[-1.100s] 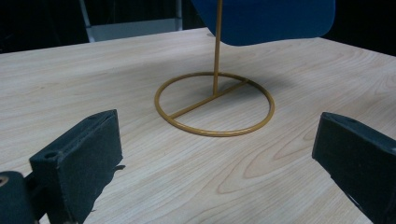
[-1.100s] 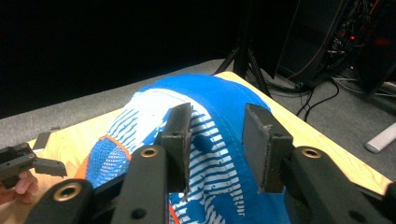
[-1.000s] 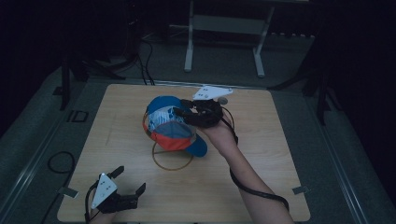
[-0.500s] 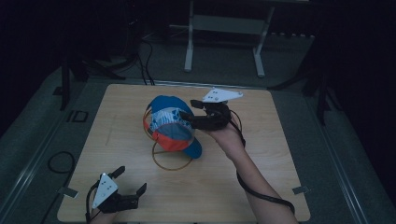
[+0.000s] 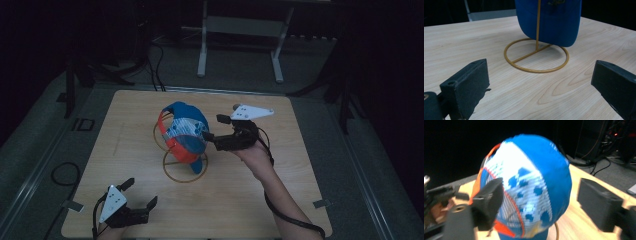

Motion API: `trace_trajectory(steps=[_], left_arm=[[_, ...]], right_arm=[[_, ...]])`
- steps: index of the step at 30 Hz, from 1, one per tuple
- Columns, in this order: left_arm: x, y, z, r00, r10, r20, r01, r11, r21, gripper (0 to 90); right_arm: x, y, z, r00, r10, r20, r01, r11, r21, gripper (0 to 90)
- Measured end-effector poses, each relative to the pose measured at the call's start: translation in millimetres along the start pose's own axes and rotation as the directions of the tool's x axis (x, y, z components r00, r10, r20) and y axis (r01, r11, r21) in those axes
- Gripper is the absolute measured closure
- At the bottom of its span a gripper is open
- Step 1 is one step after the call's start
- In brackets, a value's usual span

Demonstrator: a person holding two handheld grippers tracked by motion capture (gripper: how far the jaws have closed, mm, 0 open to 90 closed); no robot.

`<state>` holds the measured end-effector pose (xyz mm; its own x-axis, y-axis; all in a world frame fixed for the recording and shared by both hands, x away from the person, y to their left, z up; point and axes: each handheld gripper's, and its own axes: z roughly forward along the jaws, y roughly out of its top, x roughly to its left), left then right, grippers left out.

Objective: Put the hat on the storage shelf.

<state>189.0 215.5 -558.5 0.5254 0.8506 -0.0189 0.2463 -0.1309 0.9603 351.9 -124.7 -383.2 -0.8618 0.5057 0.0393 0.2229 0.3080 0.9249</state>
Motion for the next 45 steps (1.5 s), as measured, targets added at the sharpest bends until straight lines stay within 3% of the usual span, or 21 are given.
trace_trajectory(steps=[14, 29, 37, 45], left_arm=[[-0.5, -0.5, 0.5, 1.0, 0.001, 0.002, -0.001, 1.0, 0.002, 1.8], [-0.1, -1.1, 1.3, 1.0, 0.001, 0.006, -0.001, 1.0, 0.004, 1.8], [-0.5, -1.2, 1.7, 1.0, -0.003, 0.009, 0.003, 1.0, 0.005, 1.8], [0.3, -1.4, 1.5, 0.9999, -0.007, 0.01, 0.007, 1.0, 0.004, 1.8]], right_arm=[[0.1, -43.1, -9.8, 0.9994, -0.035, 0.006, 0.035, 0.999, 0.038, 14.1], [-10.7, -98.5, -22.0, 0.9998, -0.018, 0.01, 0.017, 0.998, 0.056, 13.7], [-16.2, -131.0, -27.3, 0.9999, 0.011, -0.008, -0.01, 0.997, 0.077, 13.7], [-15.8, -158.7, -29.8, 0.9996, 0.006, -0.027, -0.003, 0.995, 0.103, 13.5]])
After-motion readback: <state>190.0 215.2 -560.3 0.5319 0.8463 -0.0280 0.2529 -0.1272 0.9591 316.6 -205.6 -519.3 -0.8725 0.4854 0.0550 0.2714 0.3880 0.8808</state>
